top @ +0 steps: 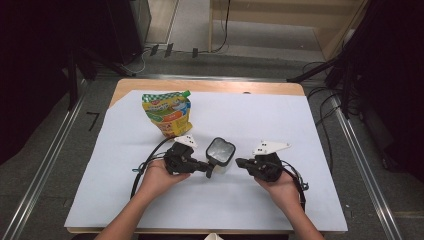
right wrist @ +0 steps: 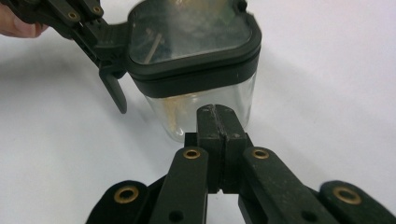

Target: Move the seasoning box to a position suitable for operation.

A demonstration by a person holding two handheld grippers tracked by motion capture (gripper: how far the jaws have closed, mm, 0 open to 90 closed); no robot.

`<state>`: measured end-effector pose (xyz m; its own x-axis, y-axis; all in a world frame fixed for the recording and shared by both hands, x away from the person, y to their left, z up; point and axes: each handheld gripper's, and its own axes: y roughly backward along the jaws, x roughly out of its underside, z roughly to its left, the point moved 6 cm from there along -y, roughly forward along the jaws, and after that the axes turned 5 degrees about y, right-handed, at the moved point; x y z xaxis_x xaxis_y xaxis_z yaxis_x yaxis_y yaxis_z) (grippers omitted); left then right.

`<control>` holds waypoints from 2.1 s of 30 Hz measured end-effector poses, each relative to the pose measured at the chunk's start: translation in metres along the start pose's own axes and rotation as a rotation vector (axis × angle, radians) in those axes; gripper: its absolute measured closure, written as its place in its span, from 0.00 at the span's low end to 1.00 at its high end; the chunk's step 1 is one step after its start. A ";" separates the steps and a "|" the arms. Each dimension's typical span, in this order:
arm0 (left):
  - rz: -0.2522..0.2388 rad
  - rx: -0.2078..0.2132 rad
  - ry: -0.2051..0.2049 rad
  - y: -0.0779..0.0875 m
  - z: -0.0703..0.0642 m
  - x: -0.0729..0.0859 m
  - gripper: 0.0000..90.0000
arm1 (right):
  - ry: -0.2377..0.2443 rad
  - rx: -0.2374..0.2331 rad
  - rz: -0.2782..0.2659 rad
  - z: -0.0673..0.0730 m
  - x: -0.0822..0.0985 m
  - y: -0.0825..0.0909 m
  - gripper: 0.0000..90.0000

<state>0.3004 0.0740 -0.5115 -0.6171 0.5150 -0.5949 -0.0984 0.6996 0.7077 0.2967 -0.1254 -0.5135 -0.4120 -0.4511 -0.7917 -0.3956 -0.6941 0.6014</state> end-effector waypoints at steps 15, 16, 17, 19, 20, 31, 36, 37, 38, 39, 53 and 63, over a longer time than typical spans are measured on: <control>-0.005 -0.026 -0.021 -0.002 -0.006 -0.001 1.00 | -0.001 0.011 0.017 0.003 -0.002 -0.011 1.00; -0.005 -0.026 -0.021 -0.002 -0.006 -0.001 1.00 | -0.003 0.014 0.016 0.002 -0.002 -0.011 1.00; -0.006 -0.031 -0.024 -0.004 -0.008 -0.001 1.00 | -0.006 0.017 0.014 0.002 -0.002 -0.011 1.00; -0.006 -0.028 -0.028 -0.005 -0.009 -0.002 1.00 | -0.014 0.023 0.012 0.001 -0.003 -0.011 1.00; -0.006 -0.025 -0.030 -0.006 -0.010 -0.002 1.00 | -0.019 0.028 0.013 0.001 -0.003 -0.011 1.00; 0.000 -0.015 -0.058 -0.015 -0.020 -0.003 1.00 | -0.037 0.064 0.010 -0.004 -0.005 -0.018 1.00; -0.002 -0.007 -0.067 -0.018 -0.023 -0.005 1.00 | -0.044 0.070 0.017 -0.006 -0.004 -0.023 1.00; -0.005 -0.004 -0.065 -0.019 -0.024 -0.005 1.00 | -0.044 0.072 0.015 -0.007 -0.005 -0.024 1.00; 0.002 -0.008 -0.071 -0.020 -0.025 -0.005 1.00 | -0.040 0.077 0.014 -0.007 -0.005 -0.024 1.00; -0.001 -0.003 -0.072 -0.021 -0.026 -0.006 1.00 | -0.042 0.079 0.012 -0.008 -0.005 -0.025 1.00; 0.026 0.037 -0.095 -0.014 -0.034 -0.006 0.97 | -0.065 0.061 0.008 -0.005 -0.004 -0.014 1.00; 0.011 0.035 -0.081 0.016 -0.022 -0.003 0.84 | -0.058 0.052 -0.005 0.015 -0.002 0.014 1.00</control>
<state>0.2837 0.0733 -0.4898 -0.5525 0.5605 -0.6170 -0.0635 0.7097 0.7016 0.2800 -0.1256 -0.5019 -0.4564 -0.4135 -0.7878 -0.4391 -0.6654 0.6037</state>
